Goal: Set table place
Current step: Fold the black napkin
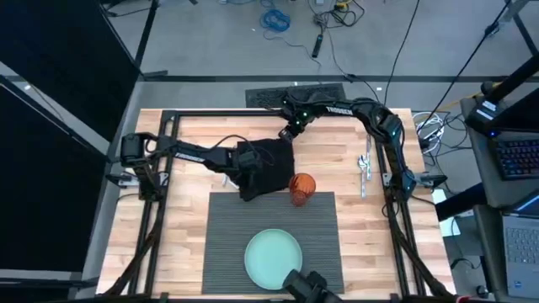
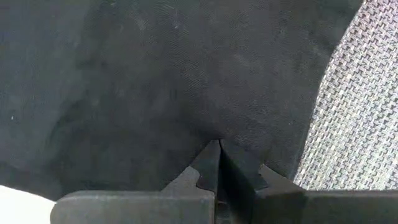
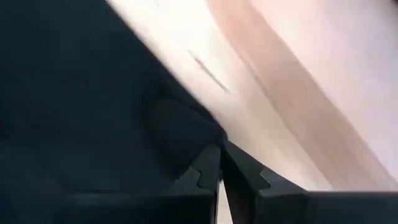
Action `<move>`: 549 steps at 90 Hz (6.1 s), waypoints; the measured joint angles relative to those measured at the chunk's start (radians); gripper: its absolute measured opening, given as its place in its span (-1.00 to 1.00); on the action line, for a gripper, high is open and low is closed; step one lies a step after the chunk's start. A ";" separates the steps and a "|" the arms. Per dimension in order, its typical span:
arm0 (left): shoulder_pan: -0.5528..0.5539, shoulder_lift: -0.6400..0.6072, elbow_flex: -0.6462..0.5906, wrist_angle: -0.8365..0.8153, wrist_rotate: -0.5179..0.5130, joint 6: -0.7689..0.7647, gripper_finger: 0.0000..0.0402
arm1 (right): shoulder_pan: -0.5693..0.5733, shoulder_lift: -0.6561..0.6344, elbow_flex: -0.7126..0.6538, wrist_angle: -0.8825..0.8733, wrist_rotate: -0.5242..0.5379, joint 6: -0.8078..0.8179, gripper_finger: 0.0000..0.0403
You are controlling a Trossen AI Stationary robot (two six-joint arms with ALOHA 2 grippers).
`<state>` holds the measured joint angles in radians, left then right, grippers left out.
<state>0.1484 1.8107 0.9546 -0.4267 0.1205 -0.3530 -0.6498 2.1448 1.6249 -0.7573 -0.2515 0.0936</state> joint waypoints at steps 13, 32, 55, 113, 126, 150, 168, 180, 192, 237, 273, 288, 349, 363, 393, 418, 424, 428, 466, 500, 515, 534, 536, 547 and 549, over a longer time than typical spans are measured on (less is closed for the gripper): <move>-0.005 0.000 0.000 0.002 0.000 -0.007 -1.00 | -0.014 0.000 0.000 -0.007 0.017 -0.001 -1.00; -0.005 0.000 0.000 0.002 0.001 -0.008 -1.00 | -0.036 0.000 0.000 -0.007 0.036 -0.001 -1.00; -0.006 0.000 0.000 0.002 0.002 -0.006 -1.00 | -0.041 0.000 0.000 0.000 -0.036 0.012 -0.82; 0.019 0.000 0.000 0.001 0.003 -0.008 -1.00 | -0.072 -0.104 0.000 -0.085 -0.038 -0.023 0.15; 0.039 -0.011 0.013 -0.013 0.004 -0.007 -1.00 | -0.050 -0.137 0.001 -0.178 -0.044 -0.036 0.15; 0.048 -0.156 0.017 -0.074 -0.165 0.011 -1.00 | 0.021 -0.138 0.001 -0.223 -0.111 -0.058 0.15; 0.082 -0.200 0.017 -0.139 -0.219 0.042 -1.00 | 0.074 -0.138 -0.020 -0.216 -0.122 -0.064 0.15; 0.116 -0.202 0.015 -0.144 -0.223 0.054 -1.00 | 0.116 -0.139 -0.108 -0.190 -0.198 -0.063 0.15; 0.142 -0.203 0.013 -0.141 -0.223 0.072 -1.00 | 0.139 -0.138 -0.222 -0.108 -0.253 -0.017 0.15; 0.179 -0.204 0.014 -0.079 -0.202 0.154 -1.00 | 0.176 -0.138 -0.274 0.172 -0.275 0.129 0.15; 0.179 -0.205 0.015 -0.061 -0.182 0.153 -1.00 | 0.060 -0.138 -0.242 0.152 -0.074 0.127 0.15; 0.179 -0.205 0.015 -0.061 -0.208 0.149 -1.00 | 0.018 -0.138 -0.242 0.291 -0.048 0.157 0.15; 0.605 -0.206 -0.020 0.021 0.221 0.127 -1.00 | -0.070 -0.138 -0.242 0.425 -0.125 0.098 0.15; 0.656 -0.206 -0.026 0.024 0.257 0.149 -1.00 | -0.091 -0.138 -0.242 0.423 -0.150 0.096 0.15; 0.679 -0.195 -0.027 -0.004 0.104 0.076 -1.00 | -0.090 -0.135 -0.242 0.440 -0.153 0.096 0.15; 0.659 -0.195 -0.022 -0.007 0.114 0.101 -0.91 | -0.088 -0.135 -0.242 0.441 -0.174 0.103 0.15; 0.647 -0.195 -0.013 -0.012 0.121 0.100 -0.82 | -0.088 -0.135 -0.242 0.441 -0.175 0.103 0.15; 0.636 -0.195 -0.002 -0.031 0.129 0.100 -0.76 | -0.087 -0.135 -0.242 0.440 -0.175 0.103 0.15; 0.607 -0.195 0.067 -0.184 -0.129 0.181 -0.41 | -0.088 -0.135 -0.242 0.439 -0.205 0.090 0.15; 0.599 -0.086 0.068 -0.181 -0.103 0.147 -0.41 | -0.086 -0.135 -0.242 0.441 -0.138 0.184 0.15; 0.585 -0.022 0.068 -0.147 -0.111 0.125 -0.41 | -0.086 -0.134 -0.242 0.440 -0.119 0.206 0.15; 0.568 -0.010 0.070 -0.135 -0.122 0.126 -0.41 | -0.080 -0.134 -0.242 0.440 -0.117 0.202 0.15; 0.568 -0.014 0.070 -0.138 -0.122 0.127 -0.41 | -0.080 -0.134 -0.242 0.441 -0.117 0.202 0.15; 0.574 -0.034 0.083 -0.198 -0.135 0.150 -0.41 | -0.081 -0.134 -0.242 0.439 -0.117 0.201 0.15; 0.575 -0.040 0.085 -0.211 -0.137 0.153 -0.41 | -0.081 -0.134 -0.242 0.439 -0.118 0.200 0.15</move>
<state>0.7231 1.7702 1.0393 -0.6382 -0.0162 -0.2000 -0.7311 2.0109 1.3830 -0.3179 -0.3691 0.2933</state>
